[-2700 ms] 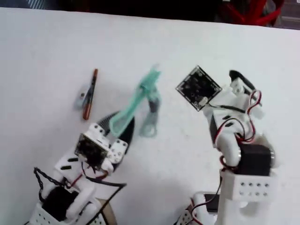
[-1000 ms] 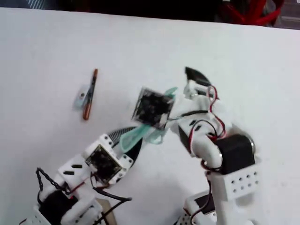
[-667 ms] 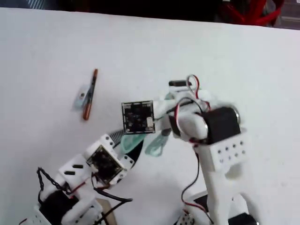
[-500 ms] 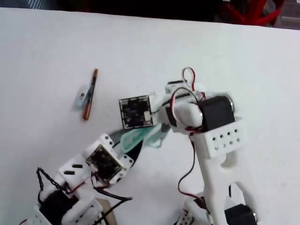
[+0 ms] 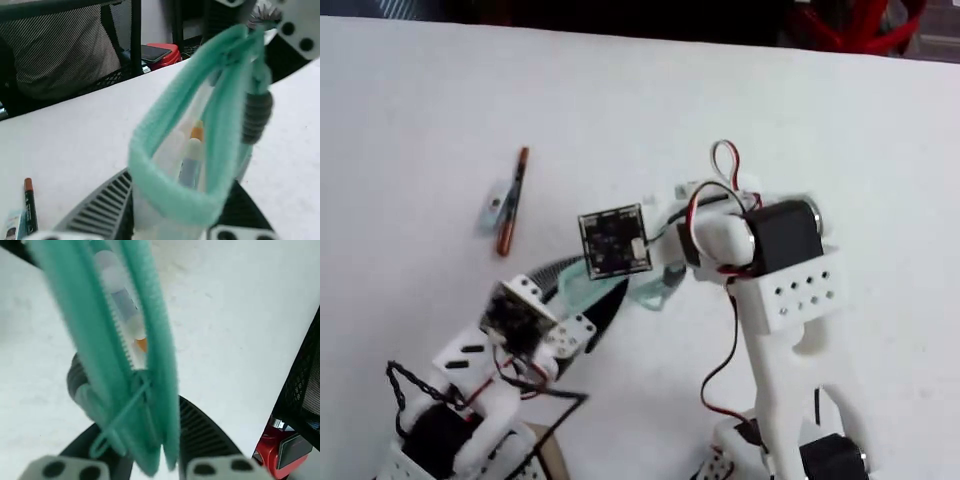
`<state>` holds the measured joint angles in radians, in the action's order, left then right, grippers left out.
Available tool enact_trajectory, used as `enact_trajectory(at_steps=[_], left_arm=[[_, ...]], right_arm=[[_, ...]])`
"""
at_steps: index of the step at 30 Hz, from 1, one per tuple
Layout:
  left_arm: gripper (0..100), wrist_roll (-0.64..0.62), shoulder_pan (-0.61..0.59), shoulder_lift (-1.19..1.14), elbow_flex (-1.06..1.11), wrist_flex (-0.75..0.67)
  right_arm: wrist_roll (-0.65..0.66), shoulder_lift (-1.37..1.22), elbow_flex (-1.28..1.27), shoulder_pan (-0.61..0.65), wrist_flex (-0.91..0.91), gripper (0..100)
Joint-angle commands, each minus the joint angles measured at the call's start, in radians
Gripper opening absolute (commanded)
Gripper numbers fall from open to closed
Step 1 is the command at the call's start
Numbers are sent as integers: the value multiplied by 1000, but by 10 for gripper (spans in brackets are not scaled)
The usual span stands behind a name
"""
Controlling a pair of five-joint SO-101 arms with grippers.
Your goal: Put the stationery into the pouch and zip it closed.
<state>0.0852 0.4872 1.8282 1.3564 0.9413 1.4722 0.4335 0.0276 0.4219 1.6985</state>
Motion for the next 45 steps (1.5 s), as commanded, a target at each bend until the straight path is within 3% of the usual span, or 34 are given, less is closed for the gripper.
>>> enact_trajectory(at_steps=[1, 10, 19, 27, 33, 39, 45], left_arm=[[233, -94, -68, -7, -25, -21], [268, -126, -200, -7, -100, 32], [272, -126, -211, -7, -95, 6], [272, -126, -213, -7, -83, -38], [271, -126, -213, -7, -25, -92], [271, -124, -213, -7, -20, -89], [271, -121, -211, -7, -18, -84]], right_arm=[[-86, 16, 8, 50, 8, 19], [-390, 19, 6, 62, -70, 19], [-471, 25, -6, 165, 19, 19], [-493, 232, -206, 303, 15, 19], [-657, 372, -399, 314, -137, 19], [-726, 464, -614, 315, -302, 22], [-818, 558, -752, 338, -361, 185]])
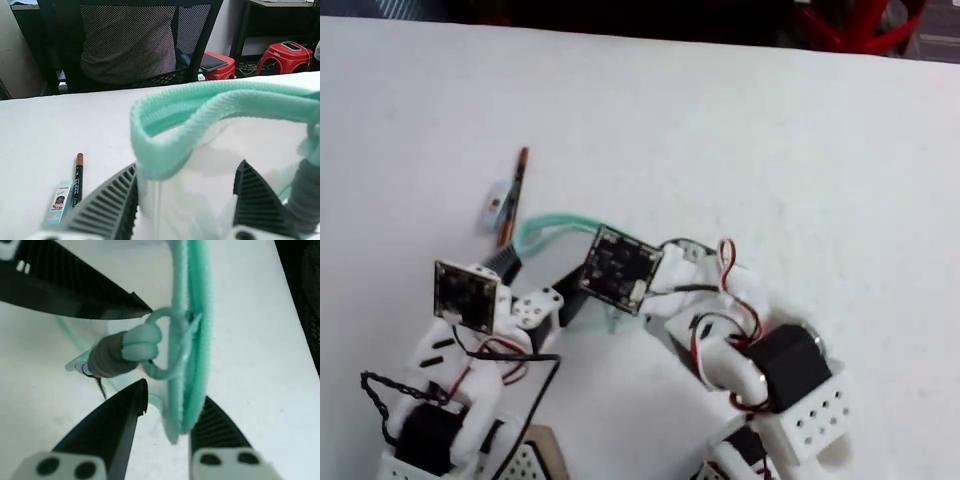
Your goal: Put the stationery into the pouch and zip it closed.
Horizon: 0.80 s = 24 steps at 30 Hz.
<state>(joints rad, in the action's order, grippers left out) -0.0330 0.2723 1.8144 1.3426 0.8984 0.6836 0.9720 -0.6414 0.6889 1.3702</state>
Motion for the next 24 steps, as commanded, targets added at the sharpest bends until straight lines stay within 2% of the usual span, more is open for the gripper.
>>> enact_trajectory(at_steps=[1, 6, 8, 14, 18, 22, 24], left_arm=[[271, -5, 4, 7, -5, -41], [271, -3, 8, 7, 31, -49], [271, -2, 10, 7, 38, -49], [271, -2, 10, 7, 38, -49], [271, -2, 10, 7, 38, -49], [273, -8, 7, 7, 35, -48], [276, -3, 2, 7, 17, -40]], right_arm=[[-34, 41, -107, 71, -67, 190], [-77, 148, -242, 71, -232, 115], [-101, 197, -285, 71, -286, 115], [-109, 288, -327, 71, -318, 104], [-110, 320, -367, 104, -363, 12], [-114, 397, -456, 124, -440, 19], [-160, 438, -499, 85, -489, 20]])
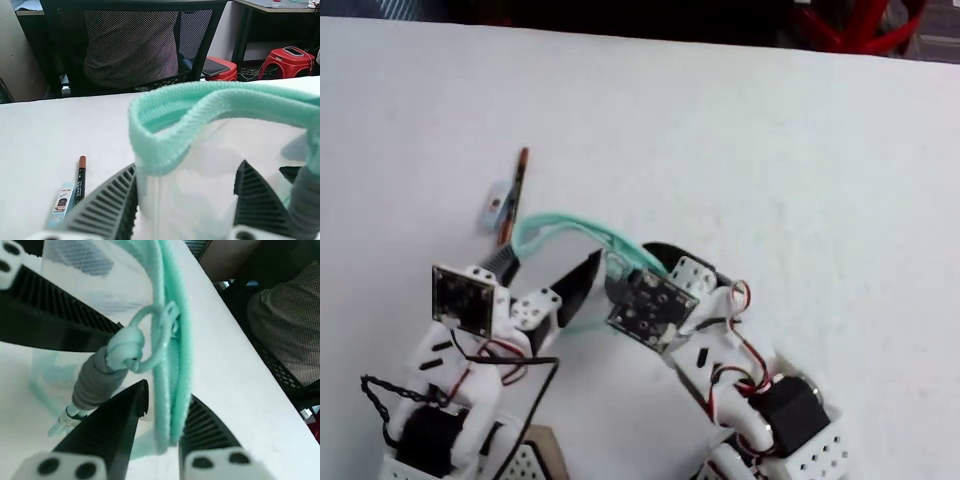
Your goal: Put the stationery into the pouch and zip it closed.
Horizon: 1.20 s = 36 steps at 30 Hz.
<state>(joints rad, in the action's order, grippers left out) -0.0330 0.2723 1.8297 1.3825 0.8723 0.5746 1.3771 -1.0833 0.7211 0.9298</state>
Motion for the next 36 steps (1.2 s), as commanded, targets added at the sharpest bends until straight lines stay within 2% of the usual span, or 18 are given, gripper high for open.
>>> enact_trajectory(at_steps=[1, 5, 7, 11, 17, 20, 23, 28, 31, 36], left_arm=[[278, -2, 2, -8, -38, 2], [307, -2, 1, -7, -141, 123], [310, -2, -27, -7, -189, 167], [310, 2, -93, -7, -267, 224], [310, 100, -136, -8, -410, 298], [307, 130, -199, -13, -430, 267], [305, 141, -323, -39, -408, 189], [303, 141, -470, -302, -451, 157], [273, 144, -484, -533, -557, 172], [234, 189, -475, -811, -793, 299]], right_arm=[[-89, 48, -71, 13, -71, 20], [-189, 81, -109, -174, -131, 20], [-196, 81, -135, -216, -150, 20], [-199, 88, -163, -214, -156, 20], [-199, 90, -166, -213, -153, 20], [-201, 90, -166, -214, -151, 20], [-201, 85, -172, -216, -150, 20], [-203, 90, -198, -211, -157, 20], [-203, 90, -198, -211, -157, 20], [-203, 90, -203, -211, -157, 20]])
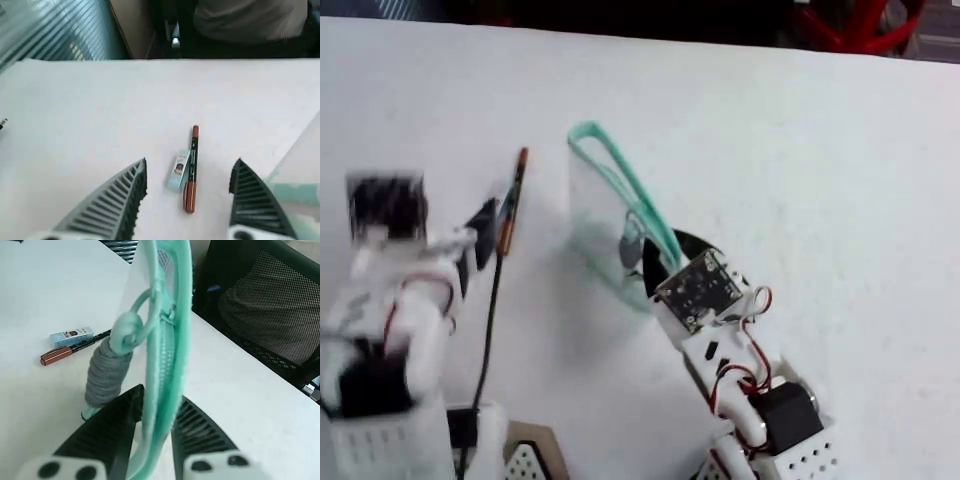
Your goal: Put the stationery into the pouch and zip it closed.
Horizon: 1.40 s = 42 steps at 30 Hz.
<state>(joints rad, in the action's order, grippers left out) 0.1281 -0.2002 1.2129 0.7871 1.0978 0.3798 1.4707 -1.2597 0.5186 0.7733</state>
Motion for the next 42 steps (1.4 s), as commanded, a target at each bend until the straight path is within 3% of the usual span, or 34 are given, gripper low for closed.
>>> enact_trajectory(at_steps=[1, 10, 14, 17, 32, 36, 42], left_arm=[[219, 31, 5, -228, -232, 92], [86, 29, 73, -552, -345, 112], [95, 31, 107, -676, -338, 117], [212, 97, 111, -757, -338, 126], [191, 135, -1, -1121, -348, -264], [242, 129, -1, -1213, -451, -218], [234, 135, -1, -1465, -753, -43]], right_arm=[[-8, -4, -26, -8, -1, 20], [-8, -4, -61, -8, -42, 20], [-8, -4, -95, -8, -84, 20], [-8, -4, -95, -8, -84, 20], [-8, -8, -138, -8, -140, 20], [-6, -8, -150, -8, -159, 20], [-6, -10, -150, -8, -159, 20]])
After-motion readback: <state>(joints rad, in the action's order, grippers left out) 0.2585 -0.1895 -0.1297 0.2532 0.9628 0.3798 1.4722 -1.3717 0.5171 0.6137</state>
